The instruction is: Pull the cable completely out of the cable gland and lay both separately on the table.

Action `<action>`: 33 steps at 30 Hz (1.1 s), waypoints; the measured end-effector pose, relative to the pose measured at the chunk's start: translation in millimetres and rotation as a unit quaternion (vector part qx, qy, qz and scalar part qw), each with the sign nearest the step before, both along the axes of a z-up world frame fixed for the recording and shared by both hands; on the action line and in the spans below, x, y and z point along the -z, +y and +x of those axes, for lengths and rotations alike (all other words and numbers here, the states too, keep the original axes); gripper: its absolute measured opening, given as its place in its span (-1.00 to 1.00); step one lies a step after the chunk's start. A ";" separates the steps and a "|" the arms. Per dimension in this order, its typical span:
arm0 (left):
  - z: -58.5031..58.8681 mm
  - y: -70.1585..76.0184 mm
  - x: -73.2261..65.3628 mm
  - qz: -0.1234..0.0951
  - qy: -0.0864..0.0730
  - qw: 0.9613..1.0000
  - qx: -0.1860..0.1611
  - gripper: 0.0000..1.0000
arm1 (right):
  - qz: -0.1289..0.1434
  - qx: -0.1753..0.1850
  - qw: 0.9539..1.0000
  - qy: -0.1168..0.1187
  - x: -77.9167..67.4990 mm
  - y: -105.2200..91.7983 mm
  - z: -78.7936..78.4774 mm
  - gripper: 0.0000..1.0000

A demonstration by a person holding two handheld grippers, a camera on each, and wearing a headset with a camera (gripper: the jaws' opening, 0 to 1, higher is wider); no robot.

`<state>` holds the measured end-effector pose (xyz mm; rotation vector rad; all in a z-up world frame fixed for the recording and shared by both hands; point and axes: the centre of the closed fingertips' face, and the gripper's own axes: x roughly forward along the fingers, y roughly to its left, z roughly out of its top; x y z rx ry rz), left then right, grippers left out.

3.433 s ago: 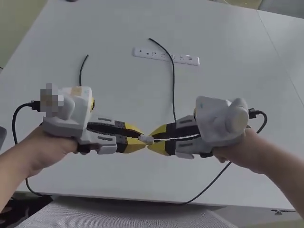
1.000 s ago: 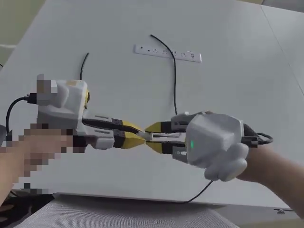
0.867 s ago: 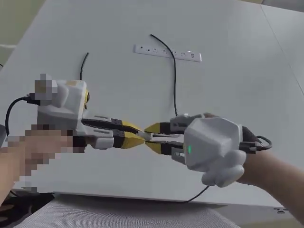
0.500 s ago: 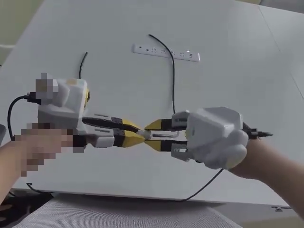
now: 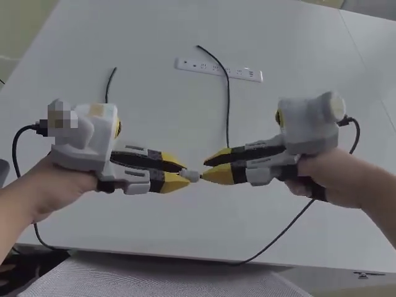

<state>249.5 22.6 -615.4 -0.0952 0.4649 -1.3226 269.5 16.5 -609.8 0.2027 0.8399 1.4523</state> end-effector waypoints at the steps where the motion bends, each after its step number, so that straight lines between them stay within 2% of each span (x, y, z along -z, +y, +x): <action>1: 0.2 0.3 -0.2 0.000 0.002 1.000 0.000 -0.70 | 0.019 0.001 1.000 0.023 -4.7 4.2 -1.3 -0.62; 2: 0.4 0.4 -0.7 0.001 -0.001 1.000 0.001 -0.70 | 0.034 -0.011 0.998 0.044 -9.2 7.0 -7.2 -0.56; 3: 0.6 0.5 -1.0 0.001 -0.002 1.000 0.002 -0.70 | 0.039 -0.021 0.998 0.054 -10.7 8.3 -10.5 -0.49; 5: 1.2 0.7 -1.6 0.001 0.000 1.000 0.002 -0.70 | 0.024 -0.031 0.999 0.023 -5.9 10.4 -9.6 -0.49; 8: 1.8 0.0 -4.7 -0.001 0.000 1.000 0.003 -0.70 | 0.018 -0.049 0.998 0.027 -3.4 14.3 -17.2 -0.52; 11: 2.8 -1.0 -5.9 -0.002 0.003 1.000 0.002 -0.70 | 0.009 -0.061 0.998 0.017 -0.5 15.9 -22.1 -0.55; 16: 3.1 -2.4 -5.1 -0.002 0.008 1.000 0.003 -0.70 | 0.011 -0.065 0.998 0.007 0.5 14.1 -22.4 -0.78; 17: 3.6 -2.6 -5.2 -0.002 0.007 1.000 0.003 -0.70 | 0.014 -0.065 0.998 0.014 -0.6 14.0 -23.1 -0.81; 22: 2.8 -4.5 -4.3 0.000 0.009 1.000 0.006 -0.70 | 0.005 -0.076 0.997 0.007 2.9 11.0 -26.2 -0.81; 23: 2.4 -5.0 -3.4 0.001 0.009 1.000 0.007 -0.70 | 0.003 -0.079 0.997 0.001 3.2 11.1 -26.7 -0.82; 25: 3.0 -4.2 -2.4 0.001 0.018 1.000 0.004 -0.70 | 0.010 -0.086 0.995 -0.041 1.9 12.5 -24.7 -0.83; 26: 3.5 -3.4 -2.5 -0.001 0.020 1.000 0.003 -0.71 | 0.008 -0.084 0.996 -0.037 1.5 12.3 -25.9 -0.83; 27: 3.6 -3.1 -2.6 -0.001 0.019 1.000 0.003 -0.71 | 0.006 -0.083 0.996 -0.044 1.3 12.7 -25.9 -0.83; 30: 2.4 -2.4 -2.6 0.001 0.021 1.000 0.004 -0.71 | -0.005 -0.087 0.993 -0.076 1.8 13.1 -26.4 -0.84; 31: 2.5 -2.1 -2.2 0.002 0.021 1.000 0.004 -0.71 | -0.010 -0.091 0.991 -0.097 2.4 13.2 -25.2 -0.85; 33: 2.4 -1.1 -1.4 0.002 0.026 1.000 0.003 -0.71 | -0.018 -0.105 0.982 -0.157 2.5 14.2 -26.2 -0.85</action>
